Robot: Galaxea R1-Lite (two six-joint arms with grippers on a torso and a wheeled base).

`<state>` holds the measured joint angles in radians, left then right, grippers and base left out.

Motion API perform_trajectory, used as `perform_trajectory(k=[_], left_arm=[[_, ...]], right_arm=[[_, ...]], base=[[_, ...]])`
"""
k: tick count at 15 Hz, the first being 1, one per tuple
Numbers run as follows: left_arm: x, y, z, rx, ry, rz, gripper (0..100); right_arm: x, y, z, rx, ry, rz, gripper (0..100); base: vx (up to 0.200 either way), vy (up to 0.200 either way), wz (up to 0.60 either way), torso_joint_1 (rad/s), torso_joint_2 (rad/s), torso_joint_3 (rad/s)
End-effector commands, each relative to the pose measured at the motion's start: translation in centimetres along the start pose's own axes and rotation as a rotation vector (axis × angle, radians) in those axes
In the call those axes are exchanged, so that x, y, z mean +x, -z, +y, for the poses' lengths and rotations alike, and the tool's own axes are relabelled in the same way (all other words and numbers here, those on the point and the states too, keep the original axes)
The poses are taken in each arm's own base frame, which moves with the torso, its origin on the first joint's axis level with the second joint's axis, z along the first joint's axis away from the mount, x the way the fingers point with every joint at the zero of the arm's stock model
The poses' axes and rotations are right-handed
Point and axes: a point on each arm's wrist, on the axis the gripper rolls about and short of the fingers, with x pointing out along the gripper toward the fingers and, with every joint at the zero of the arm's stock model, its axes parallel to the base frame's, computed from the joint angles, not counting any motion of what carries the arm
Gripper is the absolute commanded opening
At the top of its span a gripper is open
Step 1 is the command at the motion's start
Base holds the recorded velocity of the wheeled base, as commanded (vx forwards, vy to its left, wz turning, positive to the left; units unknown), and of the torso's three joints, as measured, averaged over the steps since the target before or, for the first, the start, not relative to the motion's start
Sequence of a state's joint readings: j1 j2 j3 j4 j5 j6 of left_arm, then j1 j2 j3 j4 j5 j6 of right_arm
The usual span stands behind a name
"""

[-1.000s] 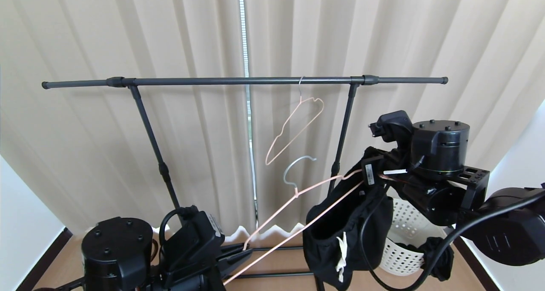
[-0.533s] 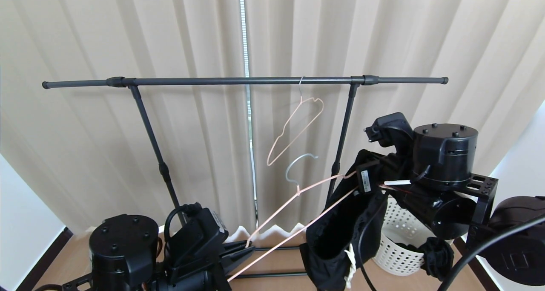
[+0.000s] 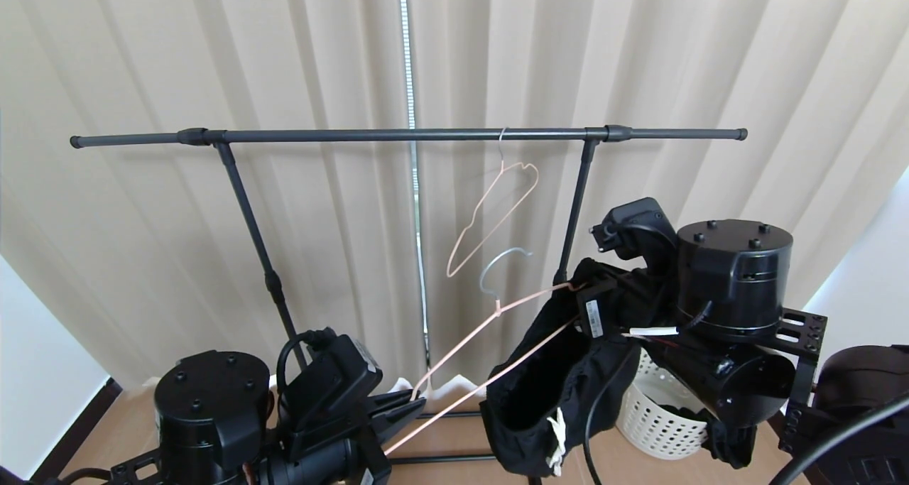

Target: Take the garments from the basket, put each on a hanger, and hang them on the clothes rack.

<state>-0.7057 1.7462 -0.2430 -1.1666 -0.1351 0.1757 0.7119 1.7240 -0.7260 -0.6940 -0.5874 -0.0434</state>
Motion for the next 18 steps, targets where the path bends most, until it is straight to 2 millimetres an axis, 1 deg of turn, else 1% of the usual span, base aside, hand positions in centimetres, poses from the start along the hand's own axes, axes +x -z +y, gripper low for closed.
perform_trajectory(k=[1,4,5,9,14,15,18], left_arm=[[0.1,0.1,0.0,-0.001,0.000,0.004,0],[0.1,0.1,0.0,-0.001,0.000,0.004,0],[0.1,0.0,0.0,-0.001,0.000,0.001,0],[0.1,0.0,0.0,-0.001,-0.002,0.001,0],[0.2,0.1,0.1,-0.002,-0.005,-0.008,0],[0.2,0.1,0.1,0.000,-0.005,-0.008,0],[0.2,-0.3,0.2,-0.002,-0.012,-0.040,0]], right_arm=[[-0.8,-0.2,0.9,0.006,-0.037,-0.015,0],[-1.9,-0.5,1.9,0.020,-0.086,-0.033,0],[-2.8,-0.9,2.5,0.029,-0.122,-0.051,0],[-4.0,-1.4,3.1,0.060,-0.163,-0.074,0],[-6.4,-2.3,4.2,0.117,-0.253,-0.120,0],[-6.7,-2.3,4.5,0.126,-0.270,-0.121,0],[-6.7,-2.2,4.6,0.124,-0.273,-0.118,0]], base=[[0.000,0.000,0.00,0.000,0.00,0.000],[0.000,0.000,0.00,0.000,0.00,0.000],[0.000,0.000,0.00,0.000,0.00,0.000],[0.000,0.000,0.00,0.000,0.00,0.000],[0.000,0.000,0.00,0.000,0.00,0.000],[0.000,0.000,0.00,0.000,0.00,0.000],[0.000,0.000,0.00,0.000,0.00,0.000]])
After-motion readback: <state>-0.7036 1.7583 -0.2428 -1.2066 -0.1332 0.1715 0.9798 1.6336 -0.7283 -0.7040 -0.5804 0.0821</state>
